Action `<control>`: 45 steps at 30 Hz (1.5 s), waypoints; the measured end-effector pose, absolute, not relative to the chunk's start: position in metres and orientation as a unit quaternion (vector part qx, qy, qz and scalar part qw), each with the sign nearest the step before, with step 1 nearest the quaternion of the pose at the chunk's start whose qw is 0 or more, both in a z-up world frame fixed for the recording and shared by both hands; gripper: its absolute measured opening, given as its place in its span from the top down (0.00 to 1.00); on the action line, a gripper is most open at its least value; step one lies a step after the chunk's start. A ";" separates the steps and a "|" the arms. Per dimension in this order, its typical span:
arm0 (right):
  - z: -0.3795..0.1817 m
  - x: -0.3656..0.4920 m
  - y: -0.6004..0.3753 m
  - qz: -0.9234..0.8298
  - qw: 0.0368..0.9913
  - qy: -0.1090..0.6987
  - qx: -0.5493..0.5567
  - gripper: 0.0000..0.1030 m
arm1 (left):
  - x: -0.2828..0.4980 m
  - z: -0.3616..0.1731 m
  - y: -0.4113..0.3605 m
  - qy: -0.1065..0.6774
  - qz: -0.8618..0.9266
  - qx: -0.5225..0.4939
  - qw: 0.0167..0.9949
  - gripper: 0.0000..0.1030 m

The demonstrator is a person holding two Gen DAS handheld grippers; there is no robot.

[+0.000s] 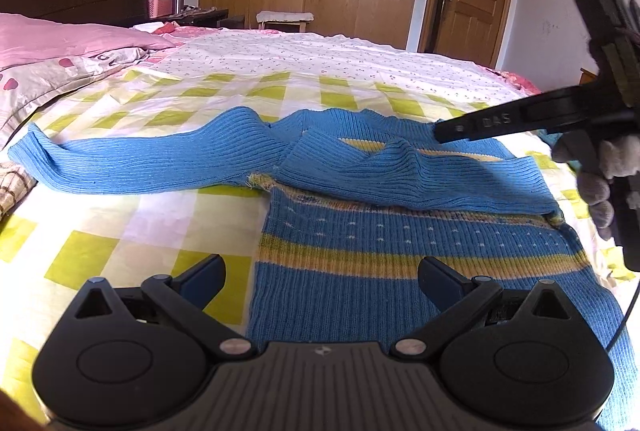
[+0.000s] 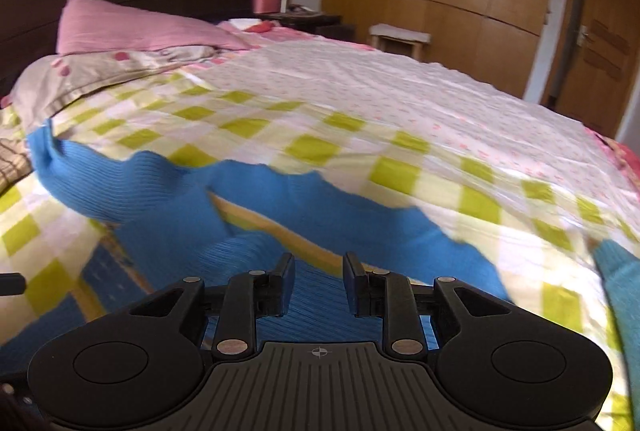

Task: Fold small clothes
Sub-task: 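Lay the sleeve flat across the chest and open the right gripper, then move the left gripper to the other sleeve cuff and grasp it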

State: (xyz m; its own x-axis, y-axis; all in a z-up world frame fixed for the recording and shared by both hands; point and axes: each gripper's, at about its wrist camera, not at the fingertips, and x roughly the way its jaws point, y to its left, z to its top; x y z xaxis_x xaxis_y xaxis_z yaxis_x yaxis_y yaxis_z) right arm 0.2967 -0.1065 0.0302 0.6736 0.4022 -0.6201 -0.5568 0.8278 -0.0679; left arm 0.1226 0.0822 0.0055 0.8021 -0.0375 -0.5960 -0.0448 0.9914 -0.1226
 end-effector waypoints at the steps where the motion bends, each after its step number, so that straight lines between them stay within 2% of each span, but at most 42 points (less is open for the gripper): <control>1: 0.029 0.302 -0.093 0.280 0.899 0.311 -0.130 0.74 | 0.123 0.006 0.083 0.313 0.003 -0.066 0.948 0.00; 7: 0.013 0.336 -0.045 0.334 0.857 0.372 -0.124 0.73 | 0.123 0.010 0.089 0.303 0.008 -0.068 0.951 0.00; 14: -0.005 0.356 -0.040 0.332 0.843 0.409 -0.108 0.73 | 0.125 0.010 0.095 0.305 0.009 -0.080 0.949 0.00; 15: -0.005 0.358 -0.040 0.332 0.842 0.412 -0.105 0.75 | 0.125 0.010 0.096 0.305 0.009 -0.082 0.949 0.00; 16: -0.004 0.358 -0.040 0.333 0.841 0.412 -0.106 0.84 | 0.125 0.010 0.096 0.305 0.010 -0.083 0.949 0.00; 18: -0.002 0.360 -0.039 0.335 0.840 0.414 -0.107 0.93 | 0.126 0.009 0.096 0.307 0.010 -0.086 0.948 0.00; 22: 0.003 0.358 -0.030 0.337 0.844 0.398 -0.124 0.94 | 0.127 0.008 0.097 0.308 0.010 -0.087 0.947 0.00; 31: 0.007 0.360 -0.016 0.316 0.862 0.363 -0.157 0.92 | 0.128 0.006 0.096 0.309 0.013 -0.083 0.947 0.00; 38: 0.020 0.333 -0.037 0.319 0.882 0.326 -0.120 0.88 | 0.125 0.009 0.106 0.286 0.020 -0.097 0.953 0.00; 45: 0.005 0.318 -0.039 0.311 0.878 0.336 -0.140 0.85 | 0.127 0.006 0.118 0.278 0.055 -0.106 0.953 0.00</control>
